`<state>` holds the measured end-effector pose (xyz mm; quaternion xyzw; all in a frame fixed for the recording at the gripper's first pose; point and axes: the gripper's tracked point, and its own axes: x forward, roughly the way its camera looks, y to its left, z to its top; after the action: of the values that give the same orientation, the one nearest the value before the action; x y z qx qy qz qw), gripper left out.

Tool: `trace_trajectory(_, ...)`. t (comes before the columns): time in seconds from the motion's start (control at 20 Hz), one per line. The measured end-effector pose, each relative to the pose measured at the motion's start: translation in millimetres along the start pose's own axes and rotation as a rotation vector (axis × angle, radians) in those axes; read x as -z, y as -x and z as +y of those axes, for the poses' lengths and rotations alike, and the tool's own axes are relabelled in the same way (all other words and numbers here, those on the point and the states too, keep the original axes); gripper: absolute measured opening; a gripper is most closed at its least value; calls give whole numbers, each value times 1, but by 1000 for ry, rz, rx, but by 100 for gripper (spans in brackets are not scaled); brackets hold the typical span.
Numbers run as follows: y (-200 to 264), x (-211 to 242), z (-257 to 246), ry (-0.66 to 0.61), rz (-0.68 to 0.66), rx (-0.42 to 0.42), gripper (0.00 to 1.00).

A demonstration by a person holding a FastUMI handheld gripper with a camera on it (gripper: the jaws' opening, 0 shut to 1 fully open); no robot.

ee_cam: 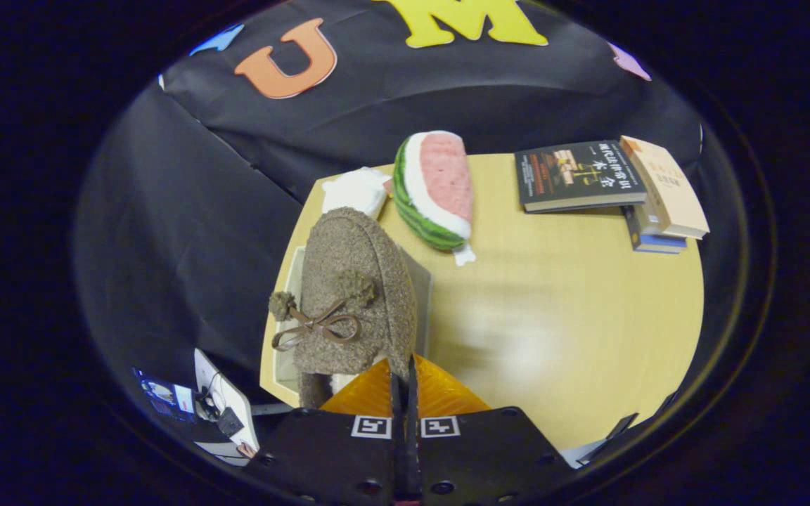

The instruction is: Open the storage box then place both shoes into the box .Put the left shoe in first, then the right shoe, with the right side of both shoes facing outward in a uniform manner.

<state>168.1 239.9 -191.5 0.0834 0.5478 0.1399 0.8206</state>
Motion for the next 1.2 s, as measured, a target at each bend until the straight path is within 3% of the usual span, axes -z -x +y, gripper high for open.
trace_trajectory(0.3,-60,17,47,-16,51,91,1)
trace_trajectory(0.65,-117,37,24,-74,93,309,1)
trace_trajectory(0.9,-140,36,12,-106,76,407,1)
trace_trajectory(1.2,-155,26,2,-26,38,566,2)
